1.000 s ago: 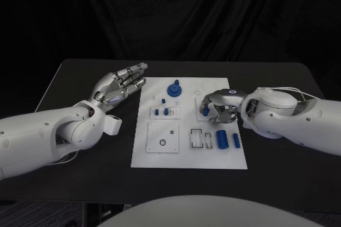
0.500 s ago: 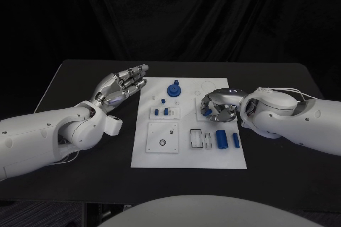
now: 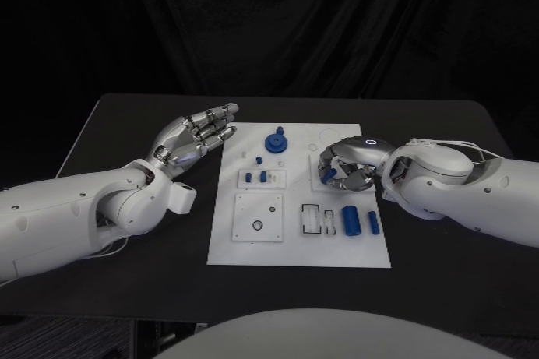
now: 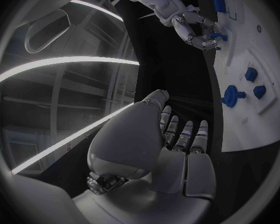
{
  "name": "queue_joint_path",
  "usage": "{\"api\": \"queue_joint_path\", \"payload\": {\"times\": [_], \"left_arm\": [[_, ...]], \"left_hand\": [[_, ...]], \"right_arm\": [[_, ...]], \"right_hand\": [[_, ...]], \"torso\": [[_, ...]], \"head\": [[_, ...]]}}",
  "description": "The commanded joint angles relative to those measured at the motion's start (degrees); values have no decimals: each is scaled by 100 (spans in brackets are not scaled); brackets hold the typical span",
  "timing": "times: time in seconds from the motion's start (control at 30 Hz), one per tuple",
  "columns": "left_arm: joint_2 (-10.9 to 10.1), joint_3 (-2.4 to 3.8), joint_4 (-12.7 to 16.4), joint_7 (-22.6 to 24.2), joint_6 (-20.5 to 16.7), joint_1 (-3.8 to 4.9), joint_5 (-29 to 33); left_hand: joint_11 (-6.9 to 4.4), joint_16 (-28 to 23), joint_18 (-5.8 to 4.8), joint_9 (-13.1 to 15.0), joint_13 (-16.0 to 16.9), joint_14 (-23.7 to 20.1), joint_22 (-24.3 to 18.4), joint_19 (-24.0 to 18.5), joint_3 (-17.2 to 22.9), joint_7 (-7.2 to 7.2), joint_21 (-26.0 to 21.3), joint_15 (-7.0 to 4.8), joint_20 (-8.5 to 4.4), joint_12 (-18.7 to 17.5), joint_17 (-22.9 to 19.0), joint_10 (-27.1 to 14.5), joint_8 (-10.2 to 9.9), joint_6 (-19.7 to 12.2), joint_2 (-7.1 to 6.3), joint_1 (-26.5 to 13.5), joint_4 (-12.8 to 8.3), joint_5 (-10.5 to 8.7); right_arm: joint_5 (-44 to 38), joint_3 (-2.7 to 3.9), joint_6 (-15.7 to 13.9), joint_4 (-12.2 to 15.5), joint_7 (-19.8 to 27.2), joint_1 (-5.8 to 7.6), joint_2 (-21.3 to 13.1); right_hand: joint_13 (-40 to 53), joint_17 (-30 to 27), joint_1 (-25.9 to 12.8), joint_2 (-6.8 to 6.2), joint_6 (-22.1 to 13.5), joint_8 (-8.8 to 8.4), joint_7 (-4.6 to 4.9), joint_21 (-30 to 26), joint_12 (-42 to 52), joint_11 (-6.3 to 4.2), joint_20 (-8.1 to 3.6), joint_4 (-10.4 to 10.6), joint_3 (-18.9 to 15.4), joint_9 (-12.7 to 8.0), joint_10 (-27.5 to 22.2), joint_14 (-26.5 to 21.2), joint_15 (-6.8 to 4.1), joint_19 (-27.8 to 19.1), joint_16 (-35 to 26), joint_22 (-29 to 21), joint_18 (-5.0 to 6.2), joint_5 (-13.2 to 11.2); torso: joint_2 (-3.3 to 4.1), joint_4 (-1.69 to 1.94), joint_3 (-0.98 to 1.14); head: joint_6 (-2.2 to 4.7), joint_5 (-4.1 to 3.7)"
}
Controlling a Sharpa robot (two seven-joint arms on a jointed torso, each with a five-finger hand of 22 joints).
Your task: Assemble the parts on the task board
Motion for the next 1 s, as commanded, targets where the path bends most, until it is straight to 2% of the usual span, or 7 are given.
{"api": "queue_joint_path", "payload": {"times": [0.03,0.3,0.5,0.6,0.77,1.0], "left_arm": [[19,5,-10,1040,141,-14,35],[26,5,-34,989,185,-29,35],[22,5,-55,972,179,-34,35],[32,5,-71,973,173,-37,35],[62,5,-90,1001,173,-44,36],[109,5,-129,986,204,-64,36]], "left_hand": [[55,45,-18,-13,-5,8,20,32,19,24,18,59,22,41,10,-6,-10,-35,61,-3,-42,26],[98,104,-82,-30,-4,55,47,81,68,44,31,119,25,65,19,-8,-10,-61,88,-21,-74,40],[107,128,-104,-35,-4,73,63,100,80,51,36,136,25,72,23,-8,-10,-69,89,-29,-83,43],[111,135,-110,-36,-3,78,69,106,83,52,37,141,25,76,24,-7,-10,-71,88,-32,-86,44],[115,215,-157,-41,5,144,151,176,136,92,58,159,20,153,36,30,-3,-48,103,-44,-117,49],[130,232,-169,-50,2,157,174,199,156,92,65,170,20,144,38,25,-8,-78,113,-49,-124,48]], "right_arm": [[-42,3,-312,21,52,-13,-17],[15,4,-455,217,57,4,-164],[41,4,-540,536,57,119,-267],[3,4,-491,716,53,177,-252],[-190,4,-278,859,76,206,-22],[-622,5,-2,705,46,144,477]], "right_hand": [[-22,22,139,61,35,29,27,114,36,-24,-22,-82,193,23,169,66,-21,69,43,115,-52,-191],[-94,26,140,-1,87,50,17,241,11,-49,-52,-158,456,48,376,121,-39,132,74,200,-72,-187],[-129,91,125,-52,91,46,7,359,-8,-65,-64,-187,526,55,489,184,-53,191,136,262,-93,-185],[-135,100,115,-68,90,43,6,375,-12,-67,-66,-190,529,56,509,194,-55,200,146,271,-97,-190],[-155,136,87,-109,77,28,3,419,-31,-72,-69,-195,525,53,547,223,-58,223,179,296,-106,-227],[-181,172,55,-131,37,-12,6,472,-65,-71,-68,-190,517,40,569,253,-57,250,215,323,-118,-273]], "torso": [[-6,6,-1],[-8,14,3],[-2,9,6],[-5,5,5],[-15,-5,0],[-34,20,-3]], "head": [[0,4],[0,30],[0,79],[0,95],[0,168],[0,228]]}}
